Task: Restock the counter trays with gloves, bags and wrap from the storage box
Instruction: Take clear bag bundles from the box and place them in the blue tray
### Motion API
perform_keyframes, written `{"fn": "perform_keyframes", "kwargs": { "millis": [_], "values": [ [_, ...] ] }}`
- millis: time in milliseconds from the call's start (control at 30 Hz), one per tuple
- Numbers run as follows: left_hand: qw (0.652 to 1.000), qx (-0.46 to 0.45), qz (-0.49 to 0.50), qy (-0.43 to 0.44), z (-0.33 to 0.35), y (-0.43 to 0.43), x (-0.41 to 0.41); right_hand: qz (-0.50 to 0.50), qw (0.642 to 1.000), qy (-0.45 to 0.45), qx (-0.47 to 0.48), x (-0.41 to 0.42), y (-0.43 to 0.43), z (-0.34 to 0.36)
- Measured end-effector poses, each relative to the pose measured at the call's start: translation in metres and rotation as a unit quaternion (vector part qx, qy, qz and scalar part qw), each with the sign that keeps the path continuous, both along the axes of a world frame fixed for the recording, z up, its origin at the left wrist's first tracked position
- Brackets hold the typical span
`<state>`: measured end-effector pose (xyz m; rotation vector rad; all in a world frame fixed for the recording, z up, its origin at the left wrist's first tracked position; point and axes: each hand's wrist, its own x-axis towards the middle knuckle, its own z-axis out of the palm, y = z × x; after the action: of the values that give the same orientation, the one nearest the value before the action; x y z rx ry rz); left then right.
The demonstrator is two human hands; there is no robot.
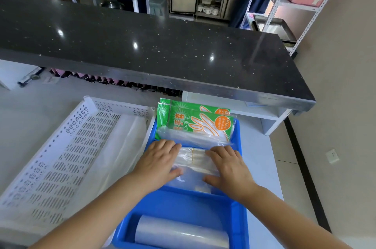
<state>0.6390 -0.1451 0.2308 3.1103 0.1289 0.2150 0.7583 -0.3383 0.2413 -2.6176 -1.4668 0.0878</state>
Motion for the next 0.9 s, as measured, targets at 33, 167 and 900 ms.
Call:
{"fn": "perform_keyframes", "kwargs": {
  "millis": [33,167,900],
  "values": [
    [1.000,-0.005,0.001,0.003,0.000,0.000,-0.001,0.004,1.000,0.005,-0.002,0.000,0.000,-0.001],
    [0.999,-0.032,0.008,0.001,0.003,0.000,-0.002,0.017,1.000,0.001,-0.004,0.000,0.000,-0.004],
    [0.957,-0.095,-0.033,0.273,0.016,0.033,-0.002,0.046,0.973,0.109,-0.198,0.002,-0.003,0.014]
  ]
}}
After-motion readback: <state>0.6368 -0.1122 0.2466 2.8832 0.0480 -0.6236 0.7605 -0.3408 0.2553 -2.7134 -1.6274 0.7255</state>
